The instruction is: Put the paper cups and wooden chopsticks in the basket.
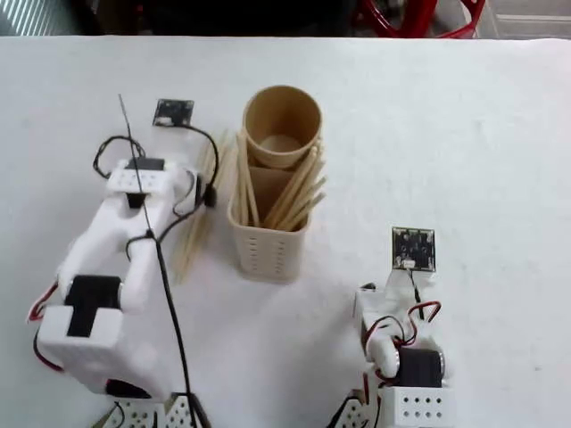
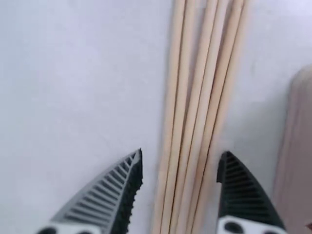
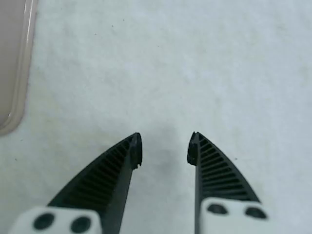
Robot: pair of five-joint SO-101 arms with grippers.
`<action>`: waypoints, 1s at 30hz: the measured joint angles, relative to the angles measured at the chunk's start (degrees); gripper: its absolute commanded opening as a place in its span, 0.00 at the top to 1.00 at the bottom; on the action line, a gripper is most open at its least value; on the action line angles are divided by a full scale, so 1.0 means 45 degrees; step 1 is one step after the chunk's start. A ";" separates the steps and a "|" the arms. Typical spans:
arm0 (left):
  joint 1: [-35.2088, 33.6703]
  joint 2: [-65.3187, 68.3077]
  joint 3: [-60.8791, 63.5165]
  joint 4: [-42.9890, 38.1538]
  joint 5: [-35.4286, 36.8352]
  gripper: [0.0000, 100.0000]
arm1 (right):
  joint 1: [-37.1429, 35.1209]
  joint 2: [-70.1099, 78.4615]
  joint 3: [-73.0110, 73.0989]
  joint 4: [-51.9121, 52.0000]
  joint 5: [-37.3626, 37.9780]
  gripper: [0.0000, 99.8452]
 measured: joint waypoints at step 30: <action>0.0039 0.3223 -0.3145 0.0996 -0.1074 0.88 | 0.0000 0.0000 0.0000 0.0000 0.0000 0.84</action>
